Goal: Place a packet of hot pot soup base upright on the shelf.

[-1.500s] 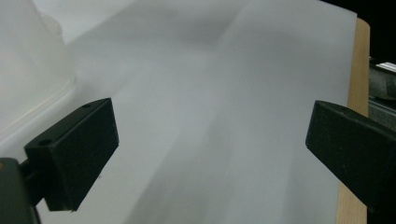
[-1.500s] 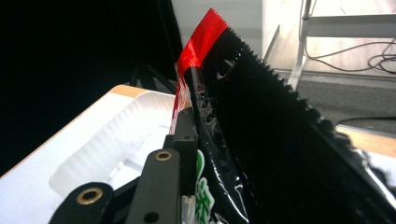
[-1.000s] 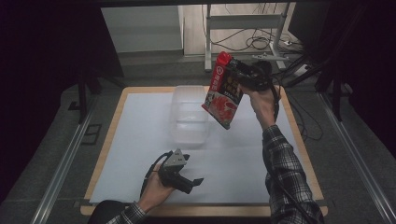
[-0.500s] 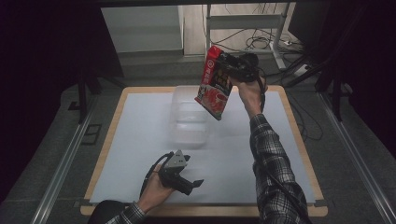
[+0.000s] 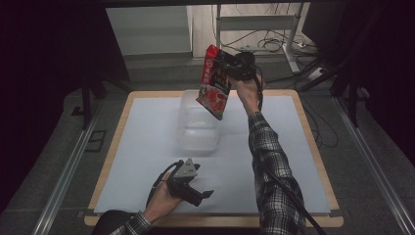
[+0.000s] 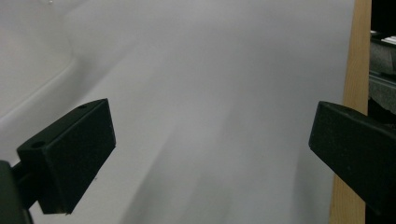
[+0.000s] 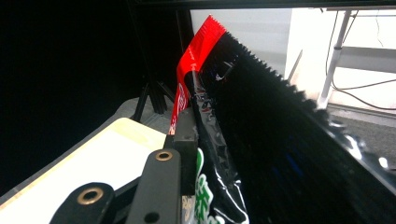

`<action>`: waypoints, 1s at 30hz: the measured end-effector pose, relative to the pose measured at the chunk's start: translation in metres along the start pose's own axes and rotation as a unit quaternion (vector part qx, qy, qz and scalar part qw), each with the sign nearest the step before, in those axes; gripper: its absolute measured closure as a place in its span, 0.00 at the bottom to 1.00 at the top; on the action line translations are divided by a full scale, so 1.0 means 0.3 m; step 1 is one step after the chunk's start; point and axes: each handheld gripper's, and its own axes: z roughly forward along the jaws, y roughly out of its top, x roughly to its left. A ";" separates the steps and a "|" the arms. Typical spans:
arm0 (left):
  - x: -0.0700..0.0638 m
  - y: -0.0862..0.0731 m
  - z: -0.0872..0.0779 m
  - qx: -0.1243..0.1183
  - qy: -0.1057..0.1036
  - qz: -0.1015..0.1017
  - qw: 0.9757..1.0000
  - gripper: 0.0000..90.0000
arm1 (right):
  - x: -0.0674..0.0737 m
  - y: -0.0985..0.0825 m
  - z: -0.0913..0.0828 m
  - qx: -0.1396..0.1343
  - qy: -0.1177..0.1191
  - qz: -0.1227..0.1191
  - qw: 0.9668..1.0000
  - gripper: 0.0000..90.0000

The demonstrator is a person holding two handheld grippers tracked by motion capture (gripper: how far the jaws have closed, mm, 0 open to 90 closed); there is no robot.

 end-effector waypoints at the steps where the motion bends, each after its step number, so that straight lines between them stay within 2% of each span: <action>1: -0.001 0.001 0.001 0.002 0.000 0.003 1.000 0.00 | 0.001 0.003 0.018 0.000 -0.001 0.000 1.000 0.80; 8: 0.006 0.002 -0.008 -0.003 0.001 -0.003 1.000 0.00 | 0.014 0.009 0.071 -0.004 -0.008 -0.009 1.000 0.80; 10: 0.009 0.002 -0.012 -0.005 0.001 -0.004 1.000 0.00 | 0.029 0.003 0.102 -0.006 -0.005 -0.018 1.000 0.80; 13: 0.010 0.001 -0.013 -0.006 -0.001 -0.006 1.000 0.00 | 0.039 -0.006 0.121 -0.007 -0.003 -0.020 1.000 0.80; 16: 0.009 0.001 -0.013 -0.005 -0.003 -0.008 1.000 0.00 | 0.065 -0.027 0.157 -0.010 0.006 -0.038 0.999 0.81; 18: 0.008 0.000 -0.012 -0.007 -0.003 -0.009 1.000 0.00 | 0.069 -0.029 0.161 -0.012 0.008 -0.037 0.999 0.81; 22: 0.010 0.000 -0.014 -0.006 -0.005 -0.009 1.000 0.00 | 0.093 -0.043 0.177 -0.001 0.015 -0.053 0.998 0.80; 27: 0.009 0.000 -0.011 -0.004 -0.006 -0.009 1.000 0.01 | 0.101 -0.052 0.180 0.003 0.025 -0.052 0.998 0.78; 28: 0.009 0.000 -0.010 -0.003 -0.007 -0.009 1.000 0.01 | 0.107 -0.056 0.183 0.012 0.036 -0.058 0.998 0.77; 29: 0.009 0.000 -0.010 -0.002 -0.007 -0.009 1.000 0.01 | 0.114 -0.065 0.190 0.024 0.040 -0.075 0.996 0.77; 30: 0.008 0.000 -0.009 -0.002 -0.008 -0.009 1.000 0.01 | 0.114 -0.065 0.190 0.024 0.040 -0.075 0.996 0.77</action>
